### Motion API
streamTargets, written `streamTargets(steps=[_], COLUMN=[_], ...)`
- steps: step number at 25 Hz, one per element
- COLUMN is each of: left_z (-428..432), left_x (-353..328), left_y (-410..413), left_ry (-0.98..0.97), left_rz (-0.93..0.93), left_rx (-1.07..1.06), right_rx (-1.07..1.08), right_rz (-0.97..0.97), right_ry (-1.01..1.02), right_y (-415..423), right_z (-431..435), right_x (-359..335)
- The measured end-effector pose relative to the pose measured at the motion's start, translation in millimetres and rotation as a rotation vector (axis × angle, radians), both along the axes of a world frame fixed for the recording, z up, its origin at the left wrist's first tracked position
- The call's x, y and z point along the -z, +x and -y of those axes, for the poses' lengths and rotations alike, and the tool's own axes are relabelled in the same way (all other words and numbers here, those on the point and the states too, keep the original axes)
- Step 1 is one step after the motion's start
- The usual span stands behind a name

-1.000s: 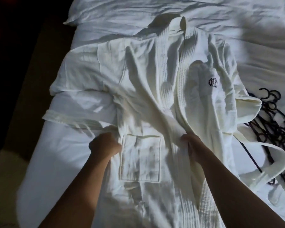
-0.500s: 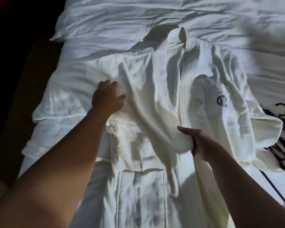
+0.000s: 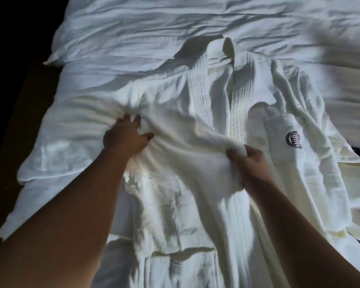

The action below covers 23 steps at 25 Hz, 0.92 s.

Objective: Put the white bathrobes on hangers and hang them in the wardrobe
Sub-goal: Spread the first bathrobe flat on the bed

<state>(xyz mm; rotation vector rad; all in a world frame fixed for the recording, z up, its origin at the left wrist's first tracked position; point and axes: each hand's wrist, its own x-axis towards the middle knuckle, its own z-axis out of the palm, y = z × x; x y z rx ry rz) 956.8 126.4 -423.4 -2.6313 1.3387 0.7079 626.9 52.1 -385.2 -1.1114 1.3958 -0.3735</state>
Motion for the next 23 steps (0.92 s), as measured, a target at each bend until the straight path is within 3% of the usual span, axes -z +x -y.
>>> streamTargets(steps=[1, 3, 6, 9, 14, 17, 20, 23], left_z=[0, 4, 14, 17, 18, 18, 19, 23], left_x=[0, 0, -3, -3, -10, -13, -16, -21], left_y=[0, 0, 9, 15, 12, 12, 15, 17], left_ry=[0.007, 0.027, 0.111, 0.167, 0.166, 0.168, 0.182, 0.171], left_rz=[0.001, 0.0, -0.022, -0.035, -0.034, -0.044, -0.075, -0.047], left_rx=[0.007, 0.015, 0.027, 0.038, 0.075, 0.077, 0.083, 0.058], right_rx=[0.057, 0.11, 0.145, -0.062, 0.018, 0.075, -0.027, -0.031], right_rz=[-0.1, -0.039, 0.076, 0.126, 0.259, 0.146, 0.163, 0.07], right_ry=[-0.198, -0.289, 0.009, 0.298, 0.083, 0.006, 0.245, 0.104], right_y=[0, 4, 11, 25, 51, 67, 83, 98], right_z=[1, 2, 13, 37, 67, 75, 88, 102], right_x=[5, 9, 6, -8, -10, -7, -12, -12])
